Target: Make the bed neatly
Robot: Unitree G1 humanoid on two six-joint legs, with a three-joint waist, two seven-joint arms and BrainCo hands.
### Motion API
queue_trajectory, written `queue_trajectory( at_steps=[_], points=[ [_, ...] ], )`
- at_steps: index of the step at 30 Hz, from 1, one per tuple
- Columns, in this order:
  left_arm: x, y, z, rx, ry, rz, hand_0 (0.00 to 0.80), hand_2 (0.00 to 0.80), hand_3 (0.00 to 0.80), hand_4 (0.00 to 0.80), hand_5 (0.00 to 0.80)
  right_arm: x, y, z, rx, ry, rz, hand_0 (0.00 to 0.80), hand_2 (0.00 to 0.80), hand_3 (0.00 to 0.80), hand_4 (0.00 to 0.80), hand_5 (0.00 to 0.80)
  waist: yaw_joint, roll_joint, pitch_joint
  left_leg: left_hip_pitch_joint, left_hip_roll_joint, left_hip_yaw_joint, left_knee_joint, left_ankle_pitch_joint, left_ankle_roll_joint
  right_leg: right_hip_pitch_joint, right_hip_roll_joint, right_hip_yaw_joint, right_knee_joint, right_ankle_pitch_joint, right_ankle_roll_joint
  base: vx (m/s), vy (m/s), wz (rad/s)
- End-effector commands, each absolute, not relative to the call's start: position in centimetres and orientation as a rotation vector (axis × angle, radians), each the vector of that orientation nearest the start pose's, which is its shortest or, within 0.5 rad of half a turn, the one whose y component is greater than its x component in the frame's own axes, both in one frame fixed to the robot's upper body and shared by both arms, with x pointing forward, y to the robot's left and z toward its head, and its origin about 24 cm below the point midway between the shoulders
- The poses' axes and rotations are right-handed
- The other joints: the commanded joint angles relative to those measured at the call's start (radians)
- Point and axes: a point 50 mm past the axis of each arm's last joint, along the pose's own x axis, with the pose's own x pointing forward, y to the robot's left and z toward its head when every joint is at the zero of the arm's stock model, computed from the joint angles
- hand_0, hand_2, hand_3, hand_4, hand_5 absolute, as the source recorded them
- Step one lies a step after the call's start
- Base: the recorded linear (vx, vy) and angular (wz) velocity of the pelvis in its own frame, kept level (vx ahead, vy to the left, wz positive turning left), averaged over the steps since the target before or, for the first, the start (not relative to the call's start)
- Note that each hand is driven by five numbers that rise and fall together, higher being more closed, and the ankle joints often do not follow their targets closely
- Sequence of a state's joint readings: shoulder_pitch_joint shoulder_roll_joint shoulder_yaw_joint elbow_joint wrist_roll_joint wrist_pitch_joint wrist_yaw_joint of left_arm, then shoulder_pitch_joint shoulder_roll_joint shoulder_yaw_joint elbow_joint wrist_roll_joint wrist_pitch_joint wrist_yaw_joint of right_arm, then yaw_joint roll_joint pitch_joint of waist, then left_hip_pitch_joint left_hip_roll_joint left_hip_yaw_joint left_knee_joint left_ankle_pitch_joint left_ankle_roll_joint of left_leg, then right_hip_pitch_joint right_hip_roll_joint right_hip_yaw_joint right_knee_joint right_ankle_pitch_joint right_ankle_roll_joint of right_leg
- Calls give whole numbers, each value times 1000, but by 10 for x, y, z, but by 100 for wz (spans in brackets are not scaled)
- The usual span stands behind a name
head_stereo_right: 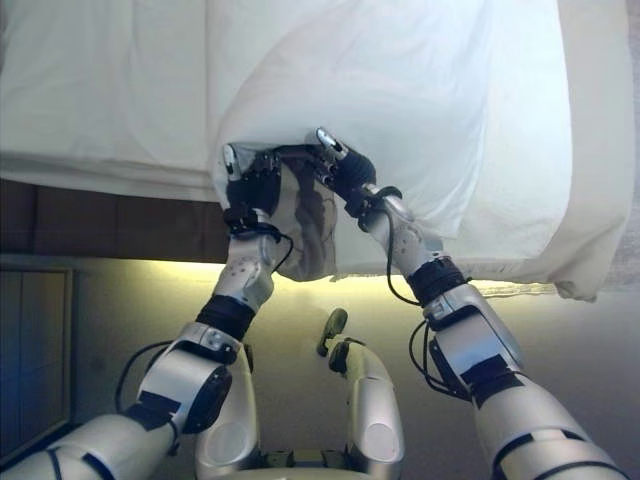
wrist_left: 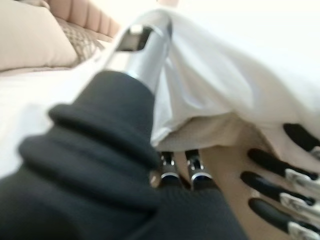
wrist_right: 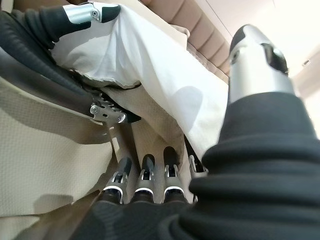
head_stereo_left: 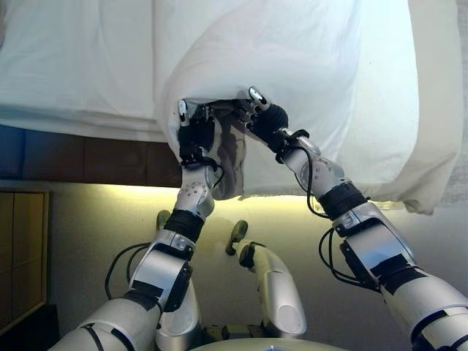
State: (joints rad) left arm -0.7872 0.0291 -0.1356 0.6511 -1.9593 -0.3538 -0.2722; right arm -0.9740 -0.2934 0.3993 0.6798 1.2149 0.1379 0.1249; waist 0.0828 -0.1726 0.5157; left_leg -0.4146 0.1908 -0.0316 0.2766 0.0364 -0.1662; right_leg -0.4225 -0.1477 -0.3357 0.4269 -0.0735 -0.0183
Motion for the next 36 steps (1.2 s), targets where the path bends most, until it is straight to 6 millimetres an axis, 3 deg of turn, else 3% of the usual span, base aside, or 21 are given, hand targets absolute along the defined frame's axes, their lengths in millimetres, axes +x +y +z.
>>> queue_trajectory(
  at_steps=[1, 5, 16, 22, 29, 36],
  points=[
    [373, 144, 146, -1767, -507, -158, 0, 0, 0, 0, 0, 393, -115, 187, 662, -62, 488, 0, 0, 0, 0, 0, 54, -6, -98, 2, -9, 9, 31, -58, 40, 88, -60, 23, -122, 34, 119, 18, 40, 1],
    [370, 159, 137, -1753, -533, -107, 0, 0, 0, 0, 0, 391, -118, 180, 640, -26, 513, 0, 0, 0, 0, 0, 72, -9, -110, 11, -13, -6, 21, -58, 40, 105, -60, 10, -129, 30, 117, 14, 25, 4],
    [352, 219, 103, -1656, -581, 11, 0, 0, 0, 0, 0, 367, -123, 115, 465, 260, 696, 0, 0, 0, 0, 0, 133, -45, -132, 60, -3, -43, -7, -62, 36, 200, -39, -36, -186, 30, 110, 27, -11, 10],
    [337, 249, 81, -1608, -585, 78, 0, 0, 0, 0, 0, 356, -130, 90, 463, 325, 682, 0, 0, 0, 0, 0, 157, -52, -151, 101, 2, -53, -22, -70, 32, 267, -28, -49, -229, 32, 111, 56, 5, 6],
    [322, 273, 65, -1580, -564, 128, 0, 0, 0, 0, 0, 349, -126, 80, 491, 328, 668, 0, 0, 0, 0, 0, 184, -61, -165, 130, -7, -55, -32, -58, 38, 327, -24, -66, -279, 57, 109, 14, 13, 6],
    [293, 304, 36, -1540, -513, 246, 0, 0, 0, 0, 0, 340, -125, 66, 518, 368, 647, 0, 0, 0, 0, 0, 213, -57, -187, 184, -14, -66, -58, -68, 40, 399, -15, -65, -324, 59, 119, 89, 21, 6]
  ],
)
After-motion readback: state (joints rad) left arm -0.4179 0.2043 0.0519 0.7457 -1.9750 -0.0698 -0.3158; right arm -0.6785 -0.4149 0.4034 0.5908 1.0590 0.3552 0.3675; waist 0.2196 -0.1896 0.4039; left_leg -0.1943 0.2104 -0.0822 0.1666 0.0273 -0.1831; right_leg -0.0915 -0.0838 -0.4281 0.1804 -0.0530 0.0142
